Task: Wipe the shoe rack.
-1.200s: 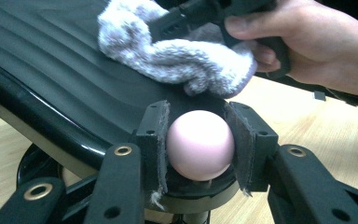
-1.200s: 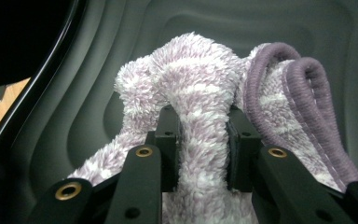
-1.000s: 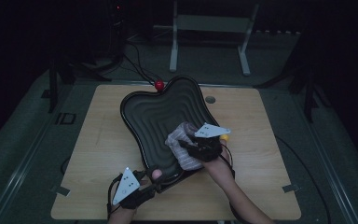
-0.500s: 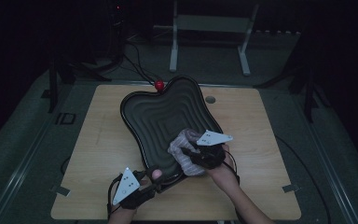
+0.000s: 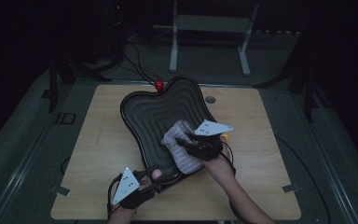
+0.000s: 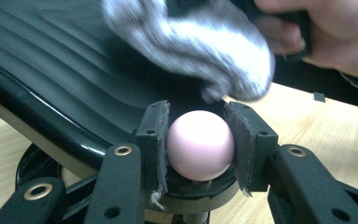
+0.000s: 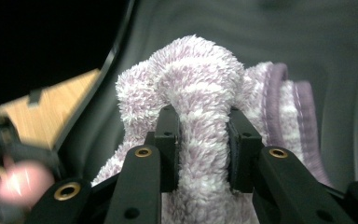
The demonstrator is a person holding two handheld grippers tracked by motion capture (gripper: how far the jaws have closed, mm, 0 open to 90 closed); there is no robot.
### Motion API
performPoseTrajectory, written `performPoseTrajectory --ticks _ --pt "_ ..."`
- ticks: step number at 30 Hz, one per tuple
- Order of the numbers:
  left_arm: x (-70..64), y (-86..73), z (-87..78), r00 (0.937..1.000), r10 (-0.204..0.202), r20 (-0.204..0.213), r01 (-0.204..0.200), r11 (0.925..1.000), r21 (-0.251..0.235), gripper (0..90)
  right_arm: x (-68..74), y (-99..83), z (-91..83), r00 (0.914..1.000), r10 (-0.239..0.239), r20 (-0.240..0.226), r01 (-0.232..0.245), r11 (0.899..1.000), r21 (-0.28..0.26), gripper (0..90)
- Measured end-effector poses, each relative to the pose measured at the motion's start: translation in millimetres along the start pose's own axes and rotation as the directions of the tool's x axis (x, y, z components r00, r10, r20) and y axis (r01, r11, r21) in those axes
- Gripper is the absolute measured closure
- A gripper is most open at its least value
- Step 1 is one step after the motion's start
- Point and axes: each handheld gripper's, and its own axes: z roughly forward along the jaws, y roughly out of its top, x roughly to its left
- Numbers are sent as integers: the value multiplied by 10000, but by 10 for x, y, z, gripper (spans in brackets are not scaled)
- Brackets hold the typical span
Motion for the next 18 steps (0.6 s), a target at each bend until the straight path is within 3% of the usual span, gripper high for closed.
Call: performPoseTrajectory --ticks 3,7,14,18 --pt "1 0 0 10000 27 5 -27 10000 1 602 34 205 37 9999 -128 -99 124 9993 -356 704" --pt "5 -3 0 10000 38 32 -38 10000 -20 602 67 495 131 9988 -457 157 467 9964 -710 703" --pt "7 1 -1 10000 60 52 -60 10000 11 602 -104 880 420 9973 -287 674 337 9967 -737 703" --pt "8 3 -1 10000 30 65 -30 10000 18 602 -190 972 595 9958 -168 896 220 9981 -574 703"
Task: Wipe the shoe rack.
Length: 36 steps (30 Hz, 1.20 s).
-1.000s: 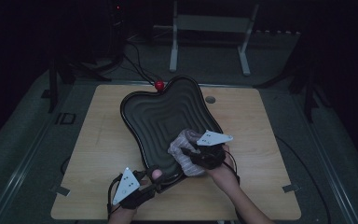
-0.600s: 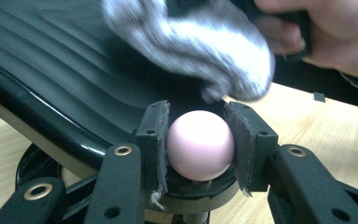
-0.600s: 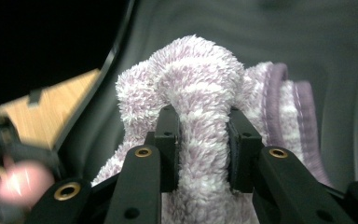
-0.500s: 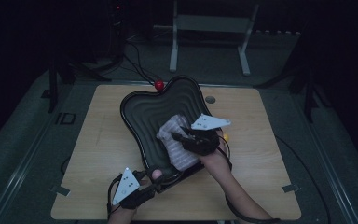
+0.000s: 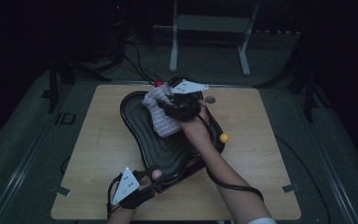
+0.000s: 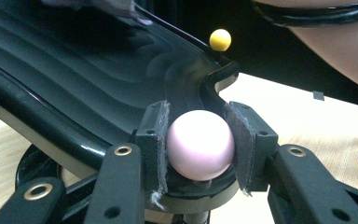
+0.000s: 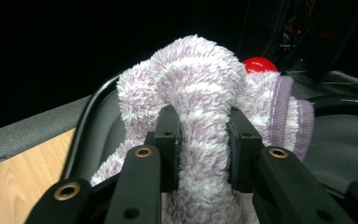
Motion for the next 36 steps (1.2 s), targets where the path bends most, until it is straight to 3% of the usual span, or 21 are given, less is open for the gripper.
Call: performPoseTrajectory --ticks 3,5,8,10,17,36 --pt "-2 4 0 10000 11 -18 -11 10000 40 602 -20 -37 183 9998 -118 161 116 9999 113 699" --pt "-1 4 -1 10000 25 -22 -25 10000 35 603 -2 -74 271 9981 -359 503 349 9992 207 698" --pt "-4 3 -1 10000 -8 -33 8 10000 39 603 32 -108 345 9946 -702 770 672 9969 410 699" --pt "-5 0 -1 10000 -3 -33 3 10000 13 603 20 -132 357 9950 -657 752 627 9972 419 702" --pt "-7 -3 1 10000 16 -56 -16 10000 -19 603 -24 -244 286 9989 -142 442 122 9989 449 705" --pt "-7 -6 1 10000 51 -79 -51 10000 -24 602 176 -767 -117 9993 -362 35 359 9966 738 705"
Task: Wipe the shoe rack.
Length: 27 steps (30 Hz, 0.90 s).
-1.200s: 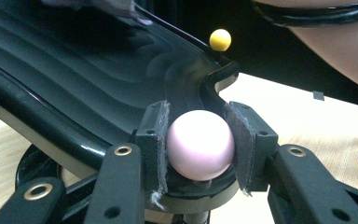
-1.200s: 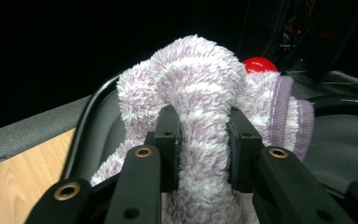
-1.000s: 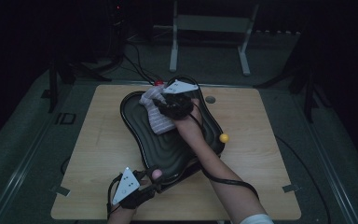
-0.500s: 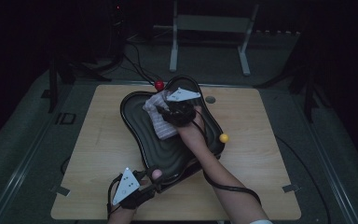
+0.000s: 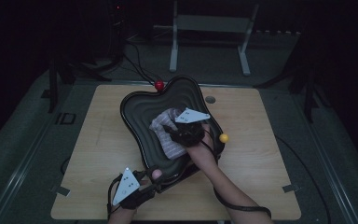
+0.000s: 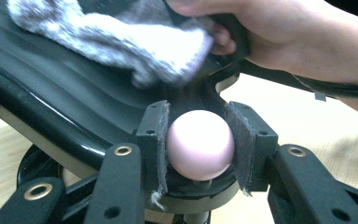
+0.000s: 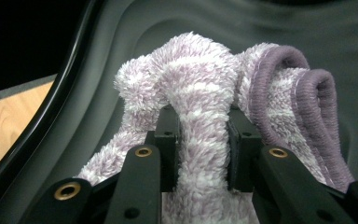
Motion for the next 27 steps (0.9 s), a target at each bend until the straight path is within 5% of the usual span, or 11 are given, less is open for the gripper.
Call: performPoseTrajectory --ticks 27 --pt "-14 -2 2 10000 42 -71 -42 10000 0 602 208 -512 -393 9977 -431 -529 459 9975 543 705"
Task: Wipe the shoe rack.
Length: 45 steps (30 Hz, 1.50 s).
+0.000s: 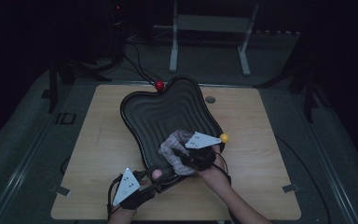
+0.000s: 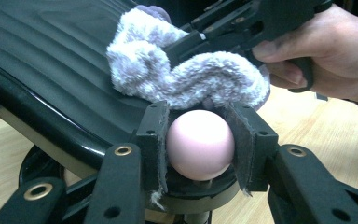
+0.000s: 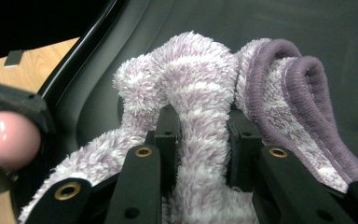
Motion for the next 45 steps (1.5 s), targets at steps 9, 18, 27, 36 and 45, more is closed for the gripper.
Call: performPoseTrajectory --ticks 9,18,27,36,45 --pt "-18 5 -11 9998 114 -131 -114 9999 11 597 11 -18 -9 10000 -87 -17 87 10000 32 705" --pt "-45 4 -176 9993 314 -206 -312 9995 95 538 11 -18 -9 10000 -10 -14 10 10000 17 705" --pt "-37 -128 -261 9999 98 -51 -97 9994 330 595 12 -19 -7 10000 63 19 -63 10000 -3 705" --pt "-44 -351 -259 9996 -261 -74 268 9926 1184 611 12 -23 -6 10000 82 25 -82 10000 -49 705" --pt "-15 -387 -68 9989 -407 -240 436 9902 1330 672 11 -31 -6 9999 109 20 -109 9999 -110 705"
